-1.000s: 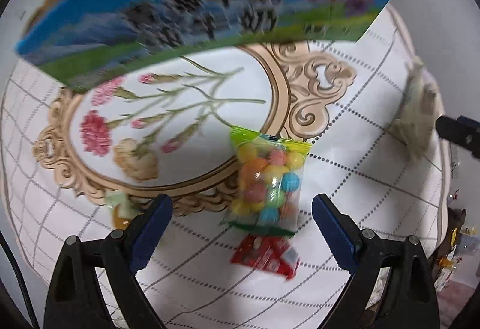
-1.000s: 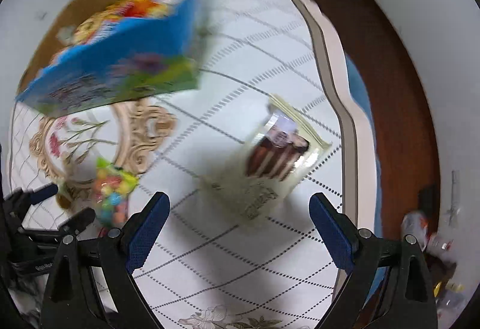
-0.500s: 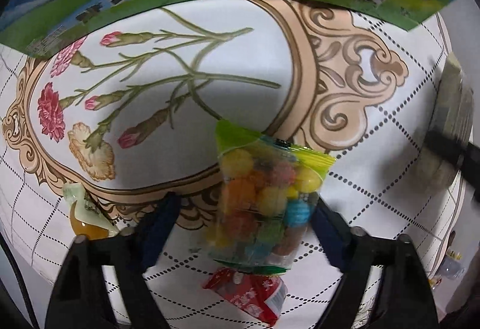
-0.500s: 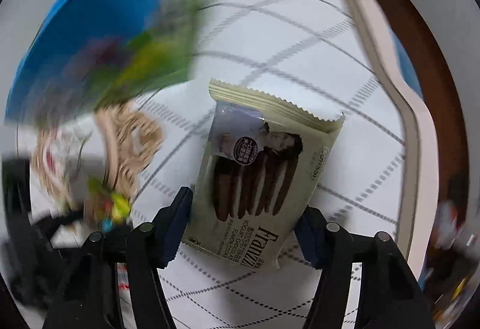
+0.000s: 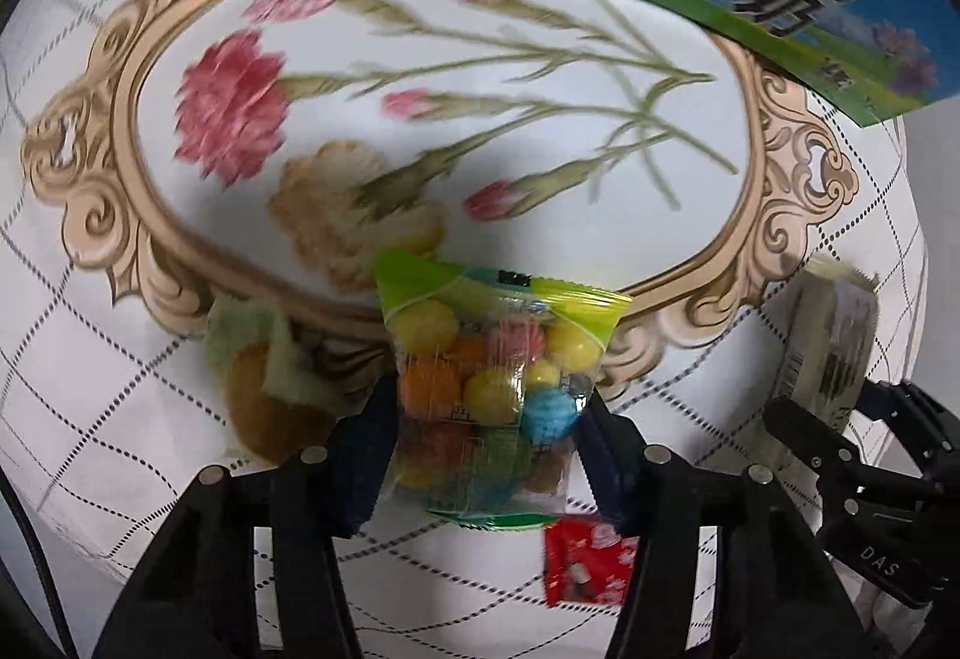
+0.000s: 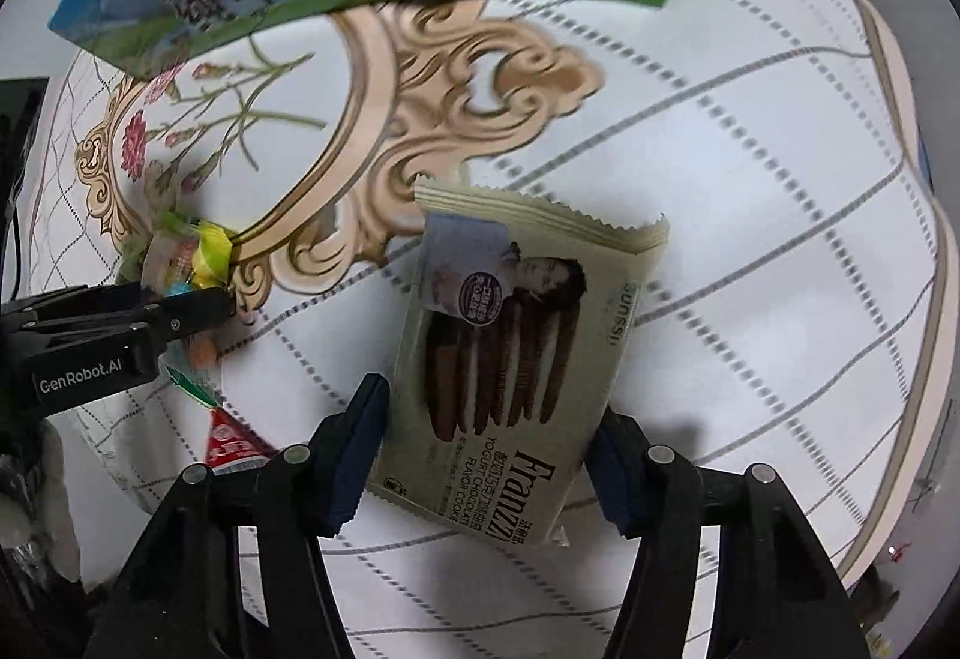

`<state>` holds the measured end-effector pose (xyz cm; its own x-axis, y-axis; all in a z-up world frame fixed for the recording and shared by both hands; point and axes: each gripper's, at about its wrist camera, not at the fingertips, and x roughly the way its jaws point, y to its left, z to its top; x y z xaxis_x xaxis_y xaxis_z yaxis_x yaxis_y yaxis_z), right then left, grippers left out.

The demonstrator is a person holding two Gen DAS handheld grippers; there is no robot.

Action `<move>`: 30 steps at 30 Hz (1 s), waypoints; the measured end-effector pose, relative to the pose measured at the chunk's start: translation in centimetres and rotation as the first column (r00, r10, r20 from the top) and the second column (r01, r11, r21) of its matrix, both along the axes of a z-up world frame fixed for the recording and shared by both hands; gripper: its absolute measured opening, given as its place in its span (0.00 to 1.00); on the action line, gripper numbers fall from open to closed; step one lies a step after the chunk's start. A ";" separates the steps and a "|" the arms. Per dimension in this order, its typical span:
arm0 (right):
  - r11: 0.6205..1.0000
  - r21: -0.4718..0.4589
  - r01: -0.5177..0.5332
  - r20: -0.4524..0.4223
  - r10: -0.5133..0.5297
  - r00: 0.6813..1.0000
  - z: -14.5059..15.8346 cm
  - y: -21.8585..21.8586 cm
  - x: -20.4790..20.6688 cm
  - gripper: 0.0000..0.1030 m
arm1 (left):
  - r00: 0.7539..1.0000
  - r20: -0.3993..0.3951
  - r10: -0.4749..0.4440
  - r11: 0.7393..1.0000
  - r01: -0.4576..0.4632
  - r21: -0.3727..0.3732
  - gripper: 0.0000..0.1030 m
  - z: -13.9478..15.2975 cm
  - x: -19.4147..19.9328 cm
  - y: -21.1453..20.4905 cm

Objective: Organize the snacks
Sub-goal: 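Grasp the clear candy bag with the left gripper while the right grasps the Franzzi cookie pack, then carry both held packs up toward the cardboard box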

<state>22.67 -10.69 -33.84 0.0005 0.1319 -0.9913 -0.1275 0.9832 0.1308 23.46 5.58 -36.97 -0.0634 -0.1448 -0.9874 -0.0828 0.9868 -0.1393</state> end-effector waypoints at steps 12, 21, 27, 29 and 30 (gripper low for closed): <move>0.955 0.059 0.291 -0.071 -0.286 0.955 -0.1 -2.4 -1.3 0.65 | 0.997 0.032 -0.065 0.998 0.065 -0.002 0.57 -2.2 -0.8 -1.4; 0.976 -0.001 0.219 0.066 -0.219 0.973 -0.1 0.5 -3.4 0.59 | 0.997 0.063 -0.040 0.999 0.040 0.000 0.47 1.3 -2.1 -0.6; 0.965 0.139 0.223 0.069 -0.234 0.970 2.9 0.7 -4.5 0.56 | 0.996 0.090 -0.010 0.998 0.016 -0.066 0.47 4.7 -3.1 0.1; 0.961 0.182 0.210 0.088 -0.229 0.969 4.8 0.7 -4.3 0.56 | 0.993 0.119 -0.001 0.995 0.013 -0.094 0.47 6.8 -3.0 0.2; 0.960 0.196 0.200 0.103 -0.223 0.969 5.8 0.6 -3.8 0.56 | 0.991 0.130 0.000 0.994 0.014 -0.106 0.47 7.6 -2.9 0.4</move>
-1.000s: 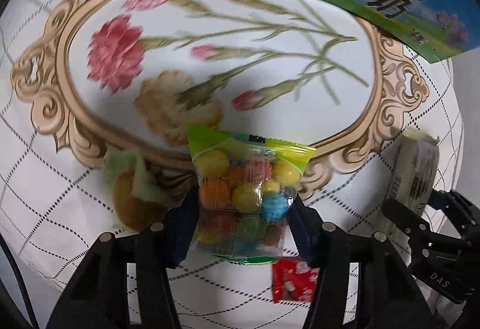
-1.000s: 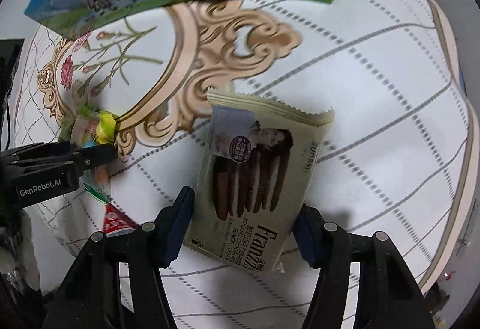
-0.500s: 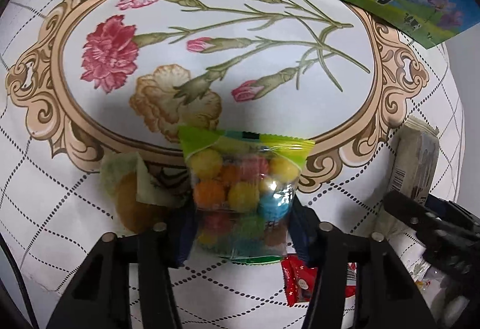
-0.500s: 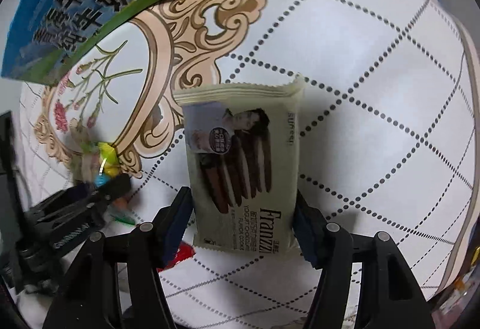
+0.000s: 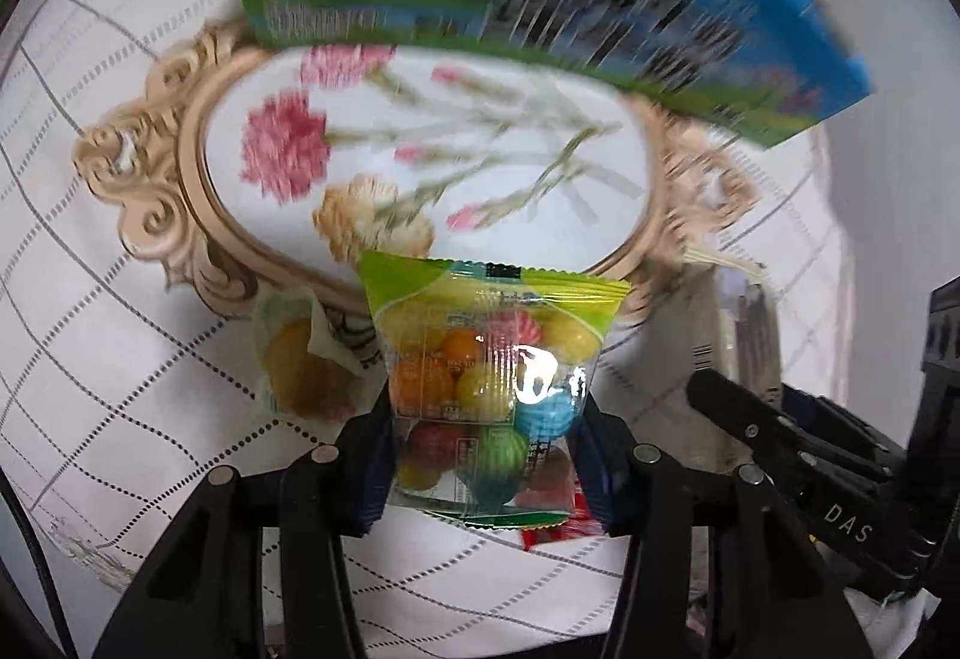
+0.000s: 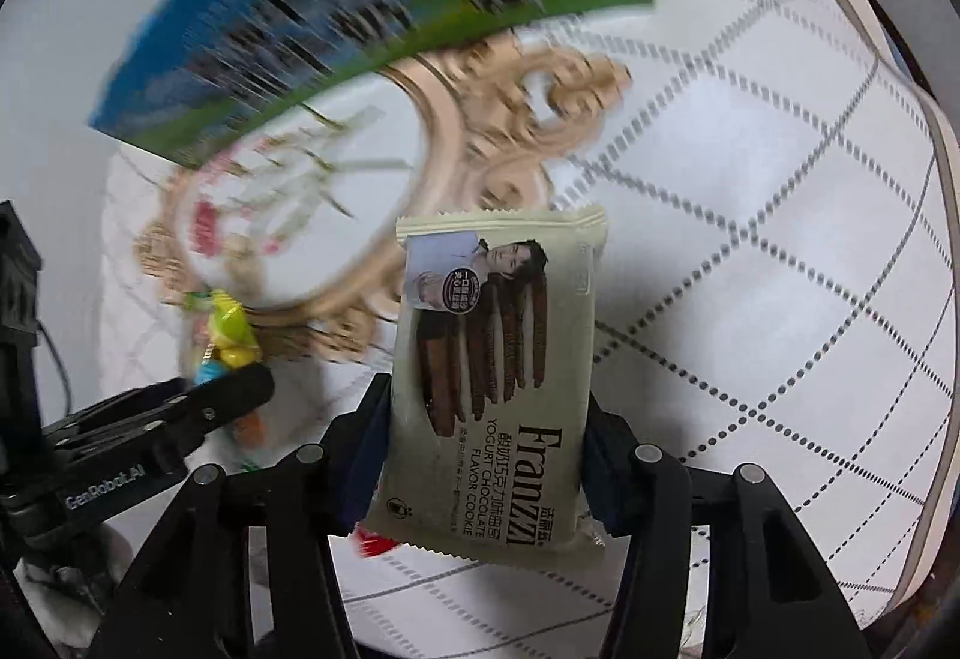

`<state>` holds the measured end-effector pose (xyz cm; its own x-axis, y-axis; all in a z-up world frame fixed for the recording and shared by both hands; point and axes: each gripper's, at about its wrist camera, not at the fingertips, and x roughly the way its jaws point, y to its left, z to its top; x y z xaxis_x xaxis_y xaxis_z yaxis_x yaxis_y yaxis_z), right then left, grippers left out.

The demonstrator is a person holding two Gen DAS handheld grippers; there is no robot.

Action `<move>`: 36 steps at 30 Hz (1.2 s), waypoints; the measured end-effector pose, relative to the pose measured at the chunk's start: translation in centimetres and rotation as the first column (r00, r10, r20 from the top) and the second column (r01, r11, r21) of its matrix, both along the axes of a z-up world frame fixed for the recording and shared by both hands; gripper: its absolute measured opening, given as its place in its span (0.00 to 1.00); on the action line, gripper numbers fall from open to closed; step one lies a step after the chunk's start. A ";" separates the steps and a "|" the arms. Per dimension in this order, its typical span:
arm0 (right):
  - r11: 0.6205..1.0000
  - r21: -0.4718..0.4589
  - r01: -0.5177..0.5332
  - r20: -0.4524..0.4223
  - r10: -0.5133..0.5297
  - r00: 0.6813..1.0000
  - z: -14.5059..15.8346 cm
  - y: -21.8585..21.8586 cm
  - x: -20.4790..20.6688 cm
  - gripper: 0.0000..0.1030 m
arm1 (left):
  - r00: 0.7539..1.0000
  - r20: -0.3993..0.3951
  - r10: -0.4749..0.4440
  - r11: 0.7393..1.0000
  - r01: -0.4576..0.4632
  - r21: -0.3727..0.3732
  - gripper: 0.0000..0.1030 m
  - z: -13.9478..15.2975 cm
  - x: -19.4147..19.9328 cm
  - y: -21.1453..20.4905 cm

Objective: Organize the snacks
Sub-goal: 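Carry both held packs up toward the cardboard box, then lower both packs into the box and open both grippers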

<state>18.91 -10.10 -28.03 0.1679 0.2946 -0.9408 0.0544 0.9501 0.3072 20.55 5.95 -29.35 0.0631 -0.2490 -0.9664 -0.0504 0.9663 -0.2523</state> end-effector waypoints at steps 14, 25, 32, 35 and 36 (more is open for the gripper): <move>0.992 0.089 -0.090 0.300 0.059 0.952 14.6 4.4 9.1 0.56 | 0.976 0.217 0.014 0.993 0.013 -0.121 0.47 13.2 10.3 2.3; 0.997 0.017 -0.079 0.287 0.070 0.955 11.1 7.5 19.8 0.56 | 0.994 0.103 0.041 0.999 -0.038 -0.028 0.47 8.7 21.2 4.8; 0.995 -0.009 -0.101 0.239 0.100 0.966 7.1 9.0 22.2 0.56 | 0.998 0.016 0.054 0.998 -0.054 -0.010 0.47 5.0 22.7 4.8; 0.993 0.007 -0.122 0.209 0.118 0.971 5.8 9.3 23.0 0.57 | 0.998 -0.023 0.062 0.998 -0.062 -0.010 0.48 3.9 22.5 5.0; 0.991 0.019 -0.129 0.182 0.124 0.975 5.1 9.5 23.4 0.58 | 0.997 -0.034 0.064 0.998 -0.064 -0.010 0.48 3.7 22.4 5.1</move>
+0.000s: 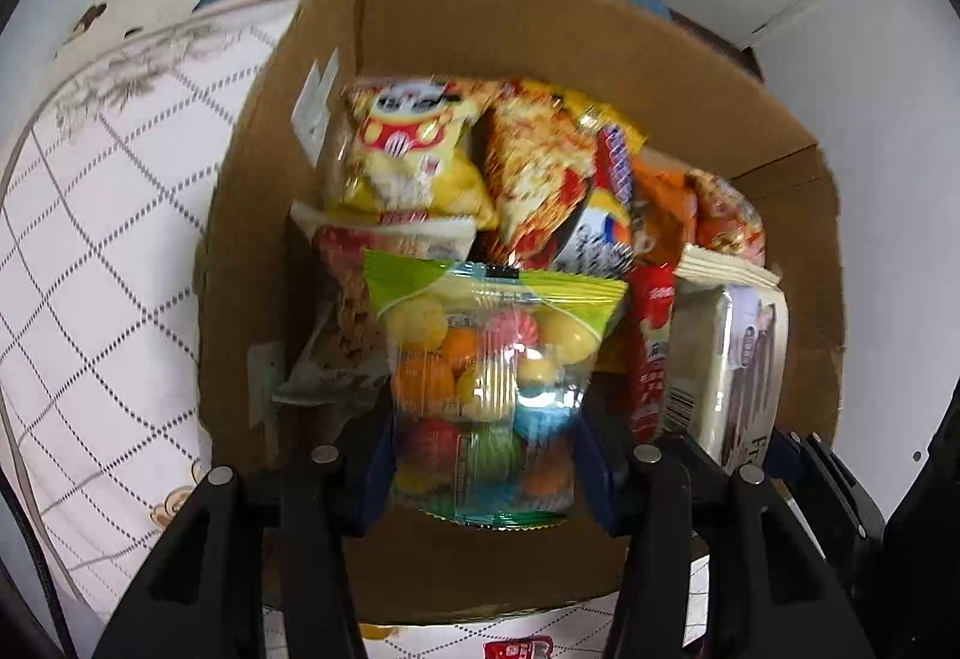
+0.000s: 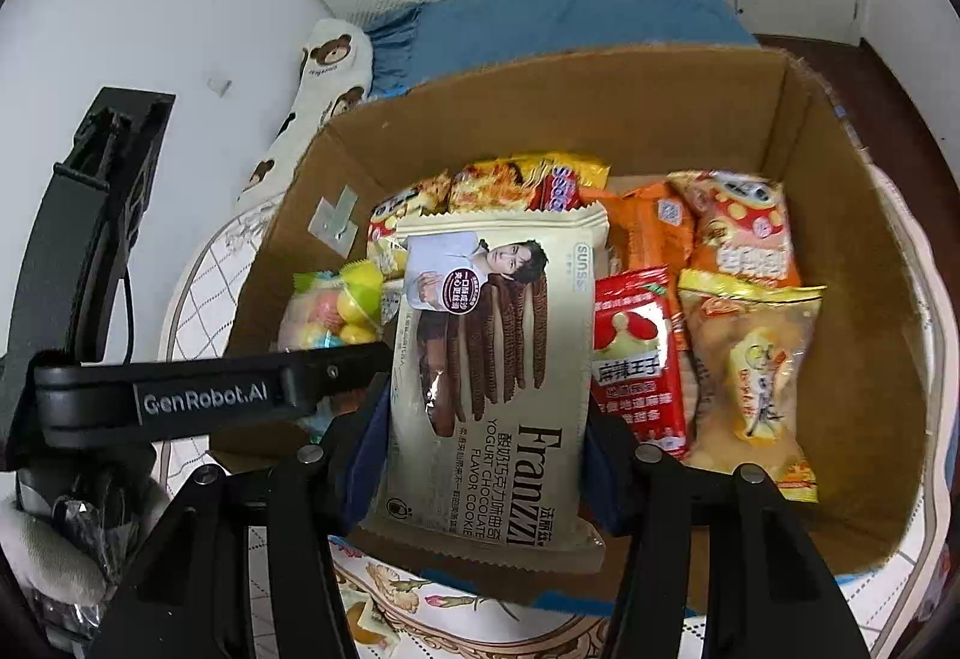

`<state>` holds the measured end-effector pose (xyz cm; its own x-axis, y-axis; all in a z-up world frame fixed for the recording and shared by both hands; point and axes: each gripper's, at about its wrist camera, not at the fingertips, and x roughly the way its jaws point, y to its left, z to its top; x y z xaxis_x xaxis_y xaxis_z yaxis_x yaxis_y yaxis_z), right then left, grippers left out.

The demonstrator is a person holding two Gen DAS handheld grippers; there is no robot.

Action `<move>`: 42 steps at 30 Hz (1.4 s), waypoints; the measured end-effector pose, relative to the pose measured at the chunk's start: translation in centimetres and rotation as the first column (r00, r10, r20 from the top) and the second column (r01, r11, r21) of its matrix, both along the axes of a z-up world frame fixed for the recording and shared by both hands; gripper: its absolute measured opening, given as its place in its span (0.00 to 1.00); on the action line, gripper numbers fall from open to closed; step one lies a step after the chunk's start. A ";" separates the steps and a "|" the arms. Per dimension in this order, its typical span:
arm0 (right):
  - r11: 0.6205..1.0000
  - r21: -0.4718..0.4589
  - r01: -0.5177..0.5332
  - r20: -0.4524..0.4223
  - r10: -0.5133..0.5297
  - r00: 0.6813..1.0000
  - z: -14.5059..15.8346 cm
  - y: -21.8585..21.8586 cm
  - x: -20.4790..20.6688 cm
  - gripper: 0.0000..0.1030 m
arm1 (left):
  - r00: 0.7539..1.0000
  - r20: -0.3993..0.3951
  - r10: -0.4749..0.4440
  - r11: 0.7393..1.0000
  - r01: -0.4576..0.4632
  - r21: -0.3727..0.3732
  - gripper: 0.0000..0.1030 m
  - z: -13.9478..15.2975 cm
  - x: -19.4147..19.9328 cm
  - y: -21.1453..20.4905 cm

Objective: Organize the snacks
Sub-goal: 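Lower both packs into the box and open both grippers, then move both tools back toward the last snacks on the bed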

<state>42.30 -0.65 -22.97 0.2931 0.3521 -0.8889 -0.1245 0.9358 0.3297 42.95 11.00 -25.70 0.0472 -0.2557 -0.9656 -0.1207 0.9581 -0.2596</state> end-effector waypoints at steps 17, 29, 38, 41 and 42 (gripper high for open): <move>0.985 -0.170 0.033 -0.049 -0.042 0.998 -0.4 -2.5 -0.6 0.95 | 0.995 0.086 -0.057 0.992 0.046 0.120 0.95 1.2 0.1 -0.7; 0.963 -0.251 0.102 -0.007 -0.107 0.994 1.7 -5.1 -2.0 0.95 | 0.990 0.134 -0.047 0.990 0.028 0.135 0.95 2.1 -2.5 -0.6; 0.955 -0.274 0.109 0.096 -0.086 0.992 5.9 -5.1 -5.0 0.95 | 0.961 0.269 -0.060 0.985 0.013 0.174 0.95 6.3 -5.7 -1.3; 0.957 -0.266 0.117 0.132 -0.084 0.988 7.6 -5.3 -6.4 0.95 | 0.946 0.317 -0.062 0.985 0.005 0.175 0.95 8.0 -7.0 -1.4; 0.957 -0.267 0.118 0.142 -0.082 0.986 8.0 -5.3 -6.8 0.95 | 0.939 0.339 -0.060 0.984 -0.001 0.179 0.95 8.8 -7.8 -1.4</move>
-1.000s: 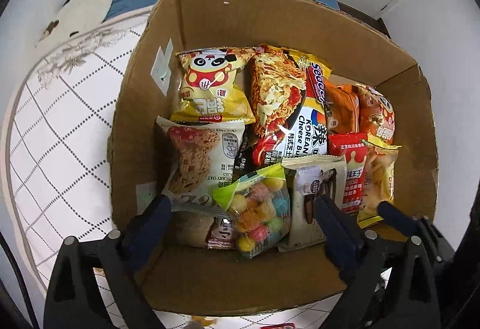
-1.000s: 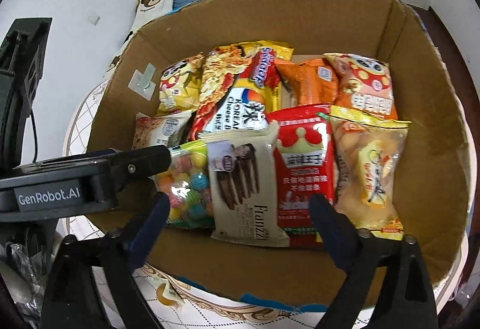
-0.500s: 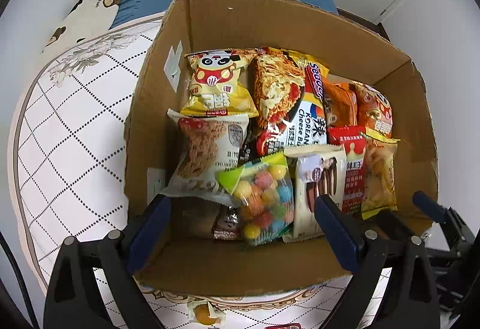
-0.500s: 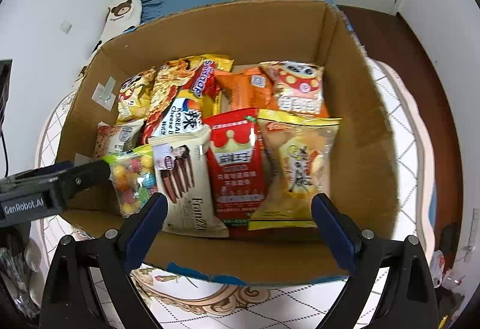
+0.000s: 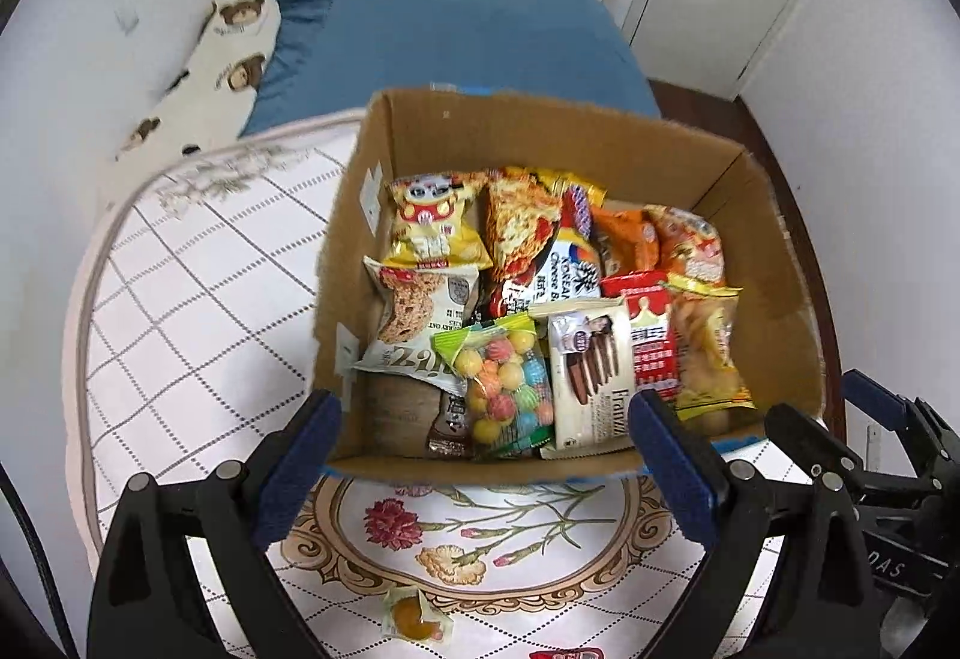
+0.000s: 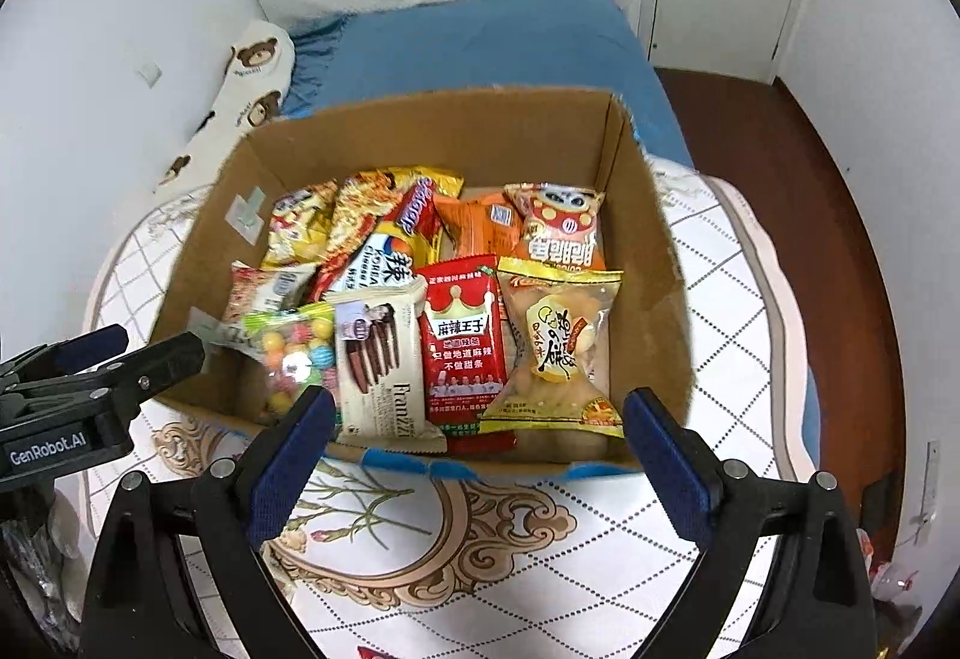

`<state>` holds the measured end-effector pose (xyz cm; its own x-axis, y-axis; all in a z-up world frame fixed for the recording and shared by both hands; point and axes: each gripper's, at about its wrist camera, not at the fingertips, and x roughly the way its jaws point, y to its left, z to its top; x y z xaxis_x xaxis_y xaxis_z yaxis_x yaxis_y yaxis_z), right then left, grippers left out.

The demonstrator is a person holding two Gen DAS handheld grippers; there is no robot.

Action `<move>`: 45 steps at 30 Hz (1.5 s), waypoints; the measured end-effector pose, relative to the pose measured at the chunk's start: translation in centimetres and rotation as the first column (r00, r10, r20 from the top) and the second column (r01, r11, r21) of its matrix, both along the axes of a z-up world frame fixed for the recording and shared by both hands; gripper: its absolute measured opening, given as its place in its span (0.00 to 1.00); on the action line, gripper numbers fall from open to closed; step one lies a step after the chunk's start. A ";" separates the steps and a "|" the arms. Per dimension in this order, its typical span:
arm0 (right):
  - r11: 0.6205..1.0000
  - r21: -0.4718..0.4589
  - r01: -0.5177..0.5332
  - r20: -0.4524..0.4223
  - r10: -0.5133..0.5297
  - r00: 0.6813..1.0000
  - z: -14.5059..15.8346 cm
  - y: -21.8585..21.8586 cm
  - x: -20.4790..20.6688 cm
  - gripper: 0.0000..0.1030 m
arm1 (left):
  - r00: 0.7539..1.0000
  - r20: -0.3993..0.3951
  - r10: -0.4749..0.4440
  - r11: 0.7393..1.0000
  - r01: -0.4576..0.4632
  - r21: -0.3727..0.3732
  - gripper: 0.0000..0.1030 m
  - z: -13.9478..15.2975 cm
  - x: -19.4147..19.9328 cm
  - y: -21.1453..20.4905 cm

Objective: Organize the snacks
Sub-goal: 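Move both tools back toward the last snacks on the bed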

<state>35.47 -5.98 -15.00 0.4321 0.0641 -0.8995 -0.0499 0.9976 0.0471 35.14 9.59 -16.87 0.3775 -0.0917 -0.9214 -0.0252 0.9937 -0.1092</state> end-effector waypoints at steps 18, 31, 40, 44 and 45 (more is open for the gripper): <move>1.000 -0.002 -0.020 0.246 0.019 0.969 9.9 0.2 -11.0 0.95 | 0.967 0.256 0.001 0.999 -0.011 0.040 0.95 8.1 -11.2 -0.7; 0.988 0.153 -0.021 0.002 0.020 1.000 3.4 0.6 -13.6 0.96 | 0.980 0.197 0.036 0.996 -0.053 0.078 0.95 5.8 -13.4 0.7; 0.936 0.321 0.144 -0.531 0.052 0.846 -15.9 1.5 -16.3 0.95 | 0.981 -0.121 0.148 0.978 -0.128 0.162 0.95 -7.0 -15.9 5.3; 0.919 0.325 0.226 -0.640 0.038 0.767 -20.8 2.0 -17.9 0.94 | 0.959 -0.224 0.175 0.977 -0.142 0.157 0.95 -10.8 -17.0 6.7; 0.921 0.316 0.228 -0.643 0.032 0.765 -21.3 2.0 -18.1 0.92 | 0.954 -0.242 0.178 0.978 -0.143 0.154 0.95 -11.4 -17.1 6.8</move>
